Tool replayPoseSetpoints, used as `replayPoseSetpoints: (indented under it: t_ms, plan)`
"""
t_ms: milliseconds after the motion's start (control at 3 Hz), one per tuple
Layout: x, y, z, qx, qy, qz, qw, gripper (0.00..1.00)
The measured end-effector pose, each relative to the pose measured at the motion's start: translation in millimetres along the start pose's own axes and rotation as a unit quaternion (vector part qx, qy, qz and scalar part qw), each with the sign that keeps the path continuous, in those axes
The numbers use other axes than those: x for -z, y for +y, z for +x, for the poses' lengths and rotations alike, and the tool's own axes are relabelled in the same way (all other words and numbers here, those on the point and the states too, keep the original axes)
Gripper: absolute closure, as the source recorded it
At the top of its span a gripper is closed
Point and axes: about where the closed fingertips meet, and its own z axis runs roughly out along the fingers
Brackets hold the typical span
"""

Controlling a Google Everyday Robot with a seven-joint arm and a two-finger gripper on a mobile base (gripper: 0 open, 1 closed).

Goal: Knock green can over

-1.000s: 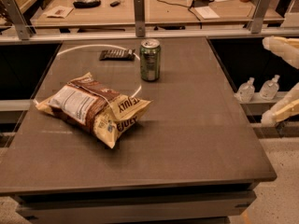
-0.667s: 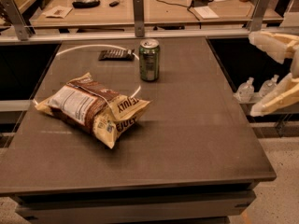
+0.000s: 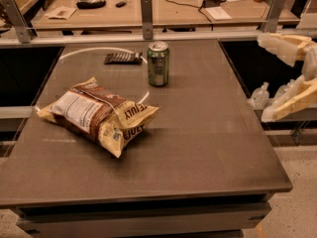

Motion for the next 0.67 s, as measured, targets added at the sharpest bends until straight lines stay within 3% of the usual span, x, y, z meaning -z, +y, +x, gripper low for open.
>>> replayPoseSetpoints:
  t_ms: [667]
  plan:
    - [-62,-60,35,-0.038,-0.036,-0.006,0.9986,0.0]
